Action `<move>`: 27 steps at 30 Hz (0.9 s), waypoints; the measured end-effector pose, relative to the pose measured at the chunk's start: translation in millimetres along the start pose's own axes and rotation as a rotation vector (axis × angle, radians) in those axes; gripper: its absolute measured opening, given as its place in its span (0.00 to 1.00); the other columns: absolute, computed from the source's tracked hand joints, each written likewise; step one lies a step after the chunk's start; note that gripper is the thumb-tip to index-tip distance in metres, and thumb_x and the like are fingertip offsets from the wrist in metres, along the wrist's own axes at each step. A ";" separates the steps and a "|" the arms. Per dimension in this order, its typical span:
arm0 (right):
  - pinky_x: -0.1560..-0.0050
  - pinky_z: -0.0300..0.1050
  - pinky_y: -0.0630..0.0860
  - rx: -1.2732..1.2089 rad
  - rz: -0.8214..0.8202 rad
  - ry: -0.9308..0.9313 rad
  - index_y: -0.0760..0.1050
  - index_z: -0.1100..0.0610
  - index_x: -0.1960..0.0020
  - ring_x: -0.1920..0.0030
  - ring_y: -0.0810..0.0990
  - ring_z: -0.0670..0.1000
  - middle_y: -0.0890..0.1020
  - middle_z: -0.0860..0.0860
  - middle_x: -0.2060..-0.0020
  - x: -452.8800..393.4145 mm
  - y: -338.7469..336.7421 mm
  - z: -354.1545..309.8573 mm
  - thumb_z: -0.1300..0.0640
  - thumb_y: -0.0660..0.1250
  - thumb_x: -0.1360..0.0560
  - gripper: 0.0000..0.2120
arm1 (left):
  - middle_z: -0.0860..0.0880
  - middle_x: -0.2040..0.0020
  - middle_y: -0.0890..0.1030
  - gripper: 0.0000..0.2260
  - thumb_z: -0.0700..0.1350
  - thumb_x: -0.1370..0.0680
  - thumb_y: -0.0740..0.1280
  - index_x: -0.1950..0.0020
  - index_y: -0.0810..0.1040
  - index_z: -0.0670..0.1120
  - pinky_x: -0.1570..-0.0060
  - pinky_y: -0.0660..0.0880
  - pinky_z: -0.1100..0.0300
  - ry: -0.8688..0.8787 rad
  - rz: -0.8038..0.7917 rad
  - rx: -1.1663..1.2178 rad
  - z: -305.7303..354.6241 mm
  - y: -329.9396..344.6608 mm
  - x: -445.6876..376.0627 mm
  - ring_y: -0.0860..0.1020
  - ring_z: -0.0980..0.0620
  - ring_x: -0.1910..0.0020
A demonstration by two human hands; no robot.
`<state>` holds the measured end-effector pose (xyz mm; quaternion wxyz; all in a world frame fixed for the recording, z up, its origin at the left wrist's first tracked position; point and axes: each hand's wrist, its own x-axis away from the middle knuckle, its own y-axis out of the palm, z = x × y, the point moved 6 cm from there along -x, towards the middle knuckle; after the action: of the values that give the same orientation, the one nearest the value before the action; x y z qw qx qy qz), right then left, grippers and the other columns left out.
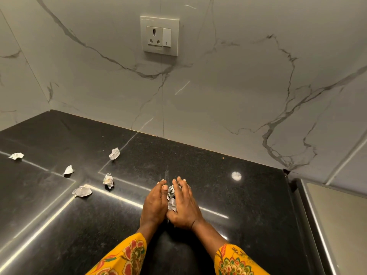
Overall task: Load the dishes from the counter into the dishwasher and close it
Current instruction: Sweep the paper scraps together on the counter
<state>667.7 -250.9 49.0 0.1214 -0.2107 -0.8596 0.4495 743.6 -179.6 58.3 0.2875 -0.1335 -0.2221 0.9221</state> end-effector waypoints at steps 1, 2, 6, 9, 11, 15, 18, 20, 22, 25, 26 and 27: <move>0.26 0.46 0.38 0.014 -0.009 0.002 0.42 0.57 0.23 0.24 0.37 0.53 0.41 0.54 0.23 -0.4 0.9 0.0 0.40 0.52 0.37 0.47 | 0.43 0.34 0.75 0.15 0.42 0.18 0.57 0.33 0.73 0.40 0.38 0.64 0.65 -0.001 0.004 0.007 0.0 -0.5 0.1 0.72 0.48 0.34; 0.26 0.46 0.38 0.018 -0.006 0.003 0.42 0.57 0.23 0.24 0.37 0.53 0.42 0.54 0.23 -0.5 1.4 -0.2 0.43 0.54 0.35 0.45 | 0.43 0.35 0.76 0.15 0.42 0.18 0.57 0.33 0.73 0.40 0.39 0.64 0.65 -0.002 0.008 0.014 0.1 -0.9 0.4 0.73 0.48 0.34; 0.26 0.42 0.43 -0.063 0.103 0.037 0.48 0.57 0.23 0.23 0.43 0.53 0.49 0.54 0.23 -0.2 -0.9 3.6 0.49 0.53 0.31 0.38 | 0.43 0.35 0.76 0.15 0.42 0.18 0.57 0.33 0.74 0.40 0.38 0.64 0.64 -0.005 0.015 0.038 0.7 -2.0 1.2 0.73 0.48 0.34; 0.26 0.42 0.48 -0.213 0.218 0.079 0.55 0.59 0.24 0.24 0.51 0.53 0.56 0.56 0.25 -0.4 -6.2 6.2 0.46 0.49 0.30 0.36 | 0.43 0.35 0.76 0.15 0.42 0.18 0.57 0.33 0.73 0.40 0.39 0.64 0.65 -0.005 0.015 0.028 2.2 -2.1 1.8 0.72 0.48 0.34; 0.26 0.42 0.52 -0.318 0.284 0.112 0.60 0.60 0.26 0.25 0.56 0.52 0.60 0.56 0.26 -0.2 -10.8 8.8 0.40 0.46 0.34 0.41 | 0.43 0.35 0.76 0.15 0.42 0.18 0.57 0.33 0.73 0.40 0.38 0.64 0.65 0.001 0.013 0.022 3.4 -1.9 2.0 0.72 0.48 0.34; 0.31 0.34 0.55 -0.504 0.380 0.196 0.64 0.59 0.28 0.28 0.62 0.49 0.65 0.54 0.28 2.6 -19.2 12.3 0.42 0.48 0.28 0.34 | 0.43 0.32 0.73 0.16 0.43 0.18 0.56 0.31 0.71 0.40 0.36 0.62 0.65 -0.012 0.016 0.021 4.5 -1.8 2.0 0.70 0.48 0.31; 0.28 0.38 0.54 -0.623 0.416 0.254 0.64 0.60 0.28 0.27 0.61 0.49 0.65 0.54 0.28 0.5 -22.3 13.3 0.50 0.49 0.20 0.24 | 0.45 0.26 0.65 0.19 0.45 0.17 0.52 0.27 0.64 0.41 0.29 0.54 0.63 -0.030 -0.029 -0.054 5.6 3.5 0.0 0.60 0.51 0.25; 0.26 0.42 0.54 -0.665 0.389 0.288 0.63 0.60 0.27 0.26 0.60 0.49 0.64 0.54 0.27 -3.7 -21.4 12.3 0.54 0.48 0.17 0.21 | 0.47 0.23 0.58 0.21 0.49 0.16 0.48 0.24 0.58 0.43 0.27 0.48 0.59 -0.064 -0.090 -0.165 4.9 11.5 -1.3 0.52 0.52 0.23; 0.25 0.43 0.53 -0.686 0.336 0.300 0.62 0.60 0.27 0.26 0.59 0.49 0.64 0.53 0.27 -8.0 -17.9 9.6 0.53 0.48 0.17 0.21 | 0.48 0.22 0.54 0.23 0.51 0.16 0.44 0.23 0.54 0.45 0.26 0.44 0.56 -0.107 -0.139 -0.315 3.0 18.9 -3.0 0.49 0.52 0.23; 0.24 0.48 0.52 -0.648 0.270 0.313 0.63 0.57 0.27 0.26 0.61 0.48 0.66 0.52 0.27 -12.3 -13.1 9.4 0.50 0.47 0.17 0.22 | 0.48 0.21 0.47 0.23 0.51 0.16 0.43 0.22 0.46 0.46 0.25 0.42 0.53 -0.077 -0.230 -0.572 3.8 29.5 -2.2 0.44 0.52 0.23; 0.24 0.48 0.51 -0.633 0.253 0.330 0.64 0.56 0.27 0.26 0.61 0.49 0.67 0.52 0.28 -14.1 -11.9 11.3 0.49 0.46 0.17 0.23 | 0.48 0.21 0.46 0.24 0.50 0.16 0.44 0.22 0.44 0.45 0.25 0.42 0.53 -0.052 -0.261 -0.636 5.1 33.3 -0.8 0.43 0.51 0.23; 0.24 0.49 0.51 -0.642 0.241 0.343 0.66 0.57 0.28 0.27 0.62 0.49 0.68 0.52 0.29 -16.3 -10.1 12.6 0.47 0.45 0.17 0.24 | 0.48 0.21 0.45 0.24 0.50 0.16 0.45 0.22 0.43 0.45 0.26 0.41 0.53 -0.034 -0.275 -0.668 7.2 36.3 0.3 0.43 0.51 0.23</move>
<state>674.5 -272.8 49.9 0.1375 -0.4097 -0.8928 0.1267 723.6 -208.6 46.8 0.3454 -0.1738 -0.5318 0.7534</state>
